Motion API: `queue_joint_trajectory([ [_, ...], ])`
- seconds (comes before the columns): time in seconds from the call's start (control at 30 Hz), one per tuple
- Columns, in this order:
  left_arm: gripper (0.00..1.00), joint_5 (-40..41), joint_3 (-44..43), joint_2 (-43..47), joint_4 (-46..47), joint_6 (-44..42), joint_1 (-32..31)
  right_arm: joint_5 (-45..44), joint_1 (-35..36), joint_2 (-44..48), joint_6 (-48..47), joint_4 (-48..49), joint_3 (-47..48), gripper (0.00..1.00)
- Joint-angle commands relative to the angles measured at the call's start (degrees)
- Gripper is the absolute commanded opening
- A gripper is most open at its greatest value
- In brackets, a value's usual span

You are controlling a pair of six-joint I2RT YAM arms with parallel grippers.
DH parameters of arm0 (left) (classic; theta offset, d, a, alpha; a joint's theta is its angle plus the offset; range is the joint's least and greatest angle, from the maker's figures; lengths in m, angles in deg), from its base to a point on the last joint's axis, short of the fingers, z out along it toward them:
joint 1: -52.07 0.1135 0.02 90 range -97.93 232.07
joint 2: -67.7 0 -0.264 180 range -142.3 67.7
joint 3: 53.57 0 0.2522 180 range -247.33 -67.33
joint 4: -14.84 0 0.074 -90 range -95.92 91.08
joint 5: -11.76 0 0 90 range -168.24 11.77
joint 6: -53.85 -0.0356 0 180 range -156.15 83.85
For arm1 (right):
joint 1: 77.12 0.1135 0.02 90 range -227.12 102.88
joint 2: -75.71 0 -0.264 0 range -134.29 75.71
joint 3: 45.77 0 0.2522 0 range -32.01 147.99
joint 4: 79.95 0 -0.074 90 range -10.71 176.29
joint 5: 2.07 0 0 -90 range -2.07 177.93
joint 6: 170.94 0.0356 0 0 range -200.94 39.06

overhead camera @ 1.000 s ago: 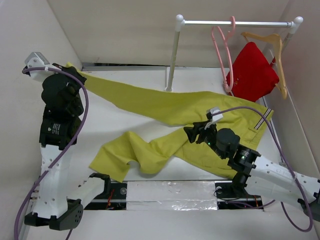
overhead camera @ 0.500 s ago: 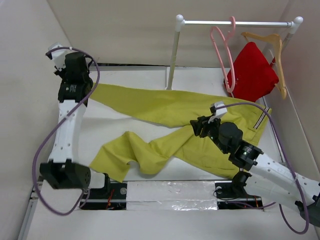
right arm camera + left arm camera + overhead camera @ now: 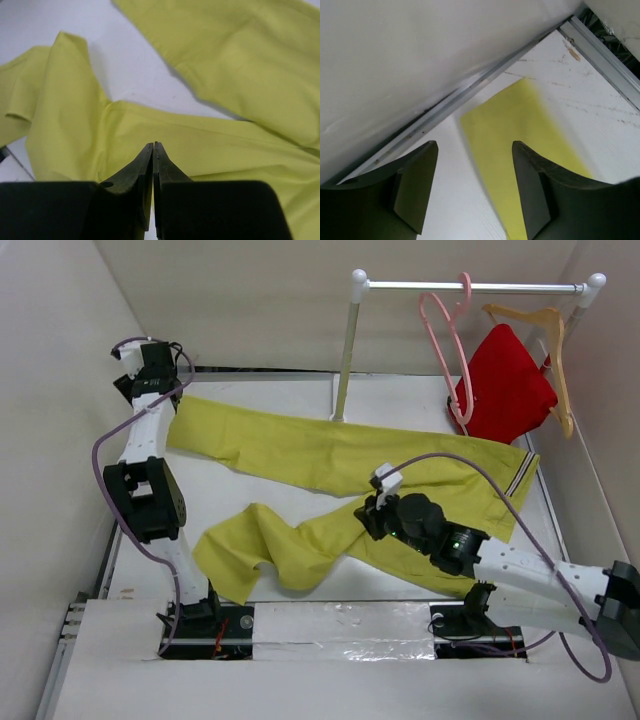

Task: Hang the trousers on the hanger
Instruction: Flatten out the trousers at the center of the board.

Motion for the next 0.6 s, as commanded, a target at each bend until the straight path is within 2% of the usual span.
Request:
queue_joint_trajectory([
  [0.0,0.6,-0.6,-2.7,0.9,1.9,-1.7,-0.6,3.6,4.0,-5.3,-2.3,6.0,3.9,0.13],
  [0.03,0.61,-1.9,-1.3,1.9,2.8,-1.1,-0.6,4.4,4.9,-9.4,-2.8,6.7,6.6,0.26],
  [0.13,0.61,-8.5,3.6,7.3,6.4,1.8,-1.9,5.6,9.4,-17.2,-4.1,8.3,13.3,0.44],
  [0.3,0.55,-15.7,11.4,19.2,11.3,6.6,-5.8,9.5,17.1,-28.2,-10.0,11.5,20.6,0.53],
  [0.37,0.53,-16.8,14.0,22.9,13.8,7.7,-7.4,11.9,20.8,-34.1,-14.7,13.1,23.1,0.63],
  [0.47,0.51,-20.8,18.1,29.6,15.4,10.9,-8.9,14.9,22.3,-40.4,-17.2,13.8,28.7,0.74],
  [0.57,0.49,-23.3,21.7,36.2,15.9,12.7,-9.5,15.3,22.3,-49.3,-17.8,10.1,36.8,0.75],
])
